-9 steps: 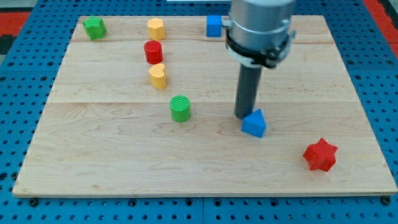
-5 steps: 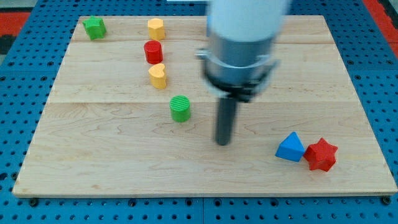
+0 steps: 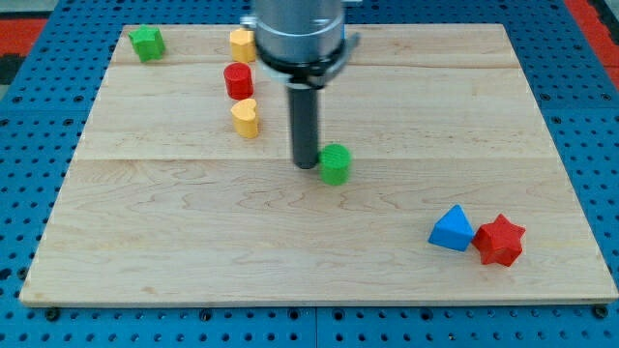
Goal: Drag green circle and yellow heart above blue triangle
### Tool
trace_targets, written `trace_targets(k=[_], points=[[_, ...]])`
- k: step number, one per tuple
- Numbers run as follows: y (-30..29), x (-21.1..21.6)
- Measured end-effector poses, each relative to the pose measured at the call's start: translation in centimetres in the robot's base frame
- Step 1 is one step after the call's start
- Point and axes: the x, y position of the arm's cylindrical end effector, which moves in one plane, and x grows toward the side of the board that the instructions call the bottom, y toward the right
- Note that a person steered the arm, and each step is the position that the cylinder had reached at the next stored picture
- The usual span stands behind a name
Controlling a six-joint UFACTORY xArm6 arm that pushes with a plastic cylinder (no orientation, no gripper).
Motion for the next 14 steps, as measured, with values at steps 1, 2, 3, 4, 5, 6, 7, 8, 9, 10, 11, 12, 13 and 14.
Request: trace_targets(k=[1, 2, 3, 4, 5, 6, 7, 8, 9, 10, 11, 12, 13, 14], points=[[7.3, 1.1], [10.6, 2.2], [10.9, 4.0], [10.8, 1.1], [11.8, 3.5], [11.9, 4.4], [7.3, 2.3], [-2.2, 2.3], [-10.8, -1.0], [-15.9, -5.6], [-11.0, -7.6], [-1.6, -7.6], [7.0, -5.6], [10.3, -1.3]])
